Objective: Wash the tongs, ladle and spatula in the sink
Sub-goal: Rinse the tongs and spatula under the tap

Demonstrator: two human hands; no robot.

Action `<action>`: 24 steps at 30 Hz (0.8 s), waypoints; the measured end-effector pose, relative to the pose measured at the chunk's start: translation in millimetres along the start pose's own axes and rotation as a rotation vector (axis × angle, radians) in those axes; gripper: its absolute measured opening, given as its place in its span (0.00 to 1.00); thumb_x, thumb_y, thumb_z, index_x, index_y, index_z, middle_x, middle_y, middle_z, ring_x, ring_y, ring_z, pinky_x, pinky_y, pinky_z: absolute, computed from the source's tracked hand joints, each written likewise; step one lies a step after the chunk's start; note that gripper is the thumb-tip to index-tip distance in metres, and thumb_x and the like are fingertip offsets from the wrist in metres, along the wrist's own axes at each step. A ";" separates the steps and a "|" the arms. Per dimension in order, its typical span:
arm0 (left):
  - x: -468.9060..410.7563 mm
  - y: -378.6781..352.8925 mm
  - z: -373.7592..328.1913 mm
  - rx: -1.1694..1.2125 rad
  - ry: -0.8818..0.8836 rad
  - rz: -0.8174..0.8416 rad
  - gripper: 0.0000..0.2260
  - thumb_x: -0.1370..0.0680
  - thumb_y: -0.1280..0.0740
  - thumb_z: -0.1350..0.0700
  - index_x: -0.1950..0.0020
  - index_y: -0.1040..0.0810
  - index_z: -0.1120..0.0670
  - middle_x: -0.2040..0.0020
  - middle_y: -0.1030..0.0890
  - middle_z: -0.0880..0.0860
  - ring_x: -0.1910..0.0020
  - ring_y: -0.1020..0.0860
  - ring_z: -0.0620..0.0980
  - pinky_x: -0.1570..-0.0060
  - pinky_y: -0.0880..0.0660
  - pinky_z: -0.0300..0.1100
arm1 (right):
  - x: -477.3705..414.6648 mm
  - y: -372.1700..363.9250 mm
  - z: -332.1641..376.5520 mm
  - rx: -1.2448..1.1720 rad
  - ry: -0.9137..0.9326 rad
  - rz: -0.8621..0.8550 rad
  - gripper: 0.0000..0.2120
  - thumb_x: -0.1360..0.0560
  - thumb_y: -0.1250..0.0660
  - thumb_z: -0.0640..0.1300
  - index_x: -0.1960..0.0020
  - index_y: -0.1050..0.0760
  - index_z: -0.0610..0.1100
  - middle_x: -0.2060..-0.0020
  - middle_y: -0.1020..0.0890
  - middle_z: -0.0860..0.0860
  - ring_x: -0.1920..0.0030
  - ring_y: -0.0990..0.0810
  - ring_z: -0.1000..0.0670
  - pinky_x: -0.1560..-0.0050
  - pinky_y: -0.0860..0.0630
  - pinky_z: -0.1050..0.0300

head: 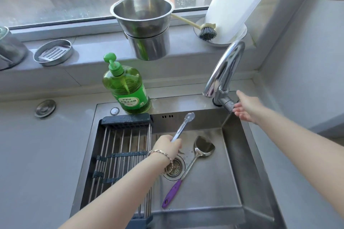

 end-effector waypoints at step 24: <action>15.0 -2.9 -43.8 0.233 -0.190 -0.047 0.10 0.21 0.40 0.56 0.58 0.22 0.58 0.70 0.24 0.44 0.81 0.36 0.39 0.80 0.39 0.29 | -47.0 -2.1 -23.7 0.121 -0.032 -0.062 0.21 0.21 0.52 0.46 0.67 0.32 0.38 0.72 0.26 0.44 0.75 0.35 0.49 0.74 0.37 0.60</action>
Point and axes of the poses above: each hand's wrist, its own x-axis away from the middle knuckle, its own y-axis out of the back of the hand, z = x × y, the point moved 3 cm from there along -x, towards the middle knuckle
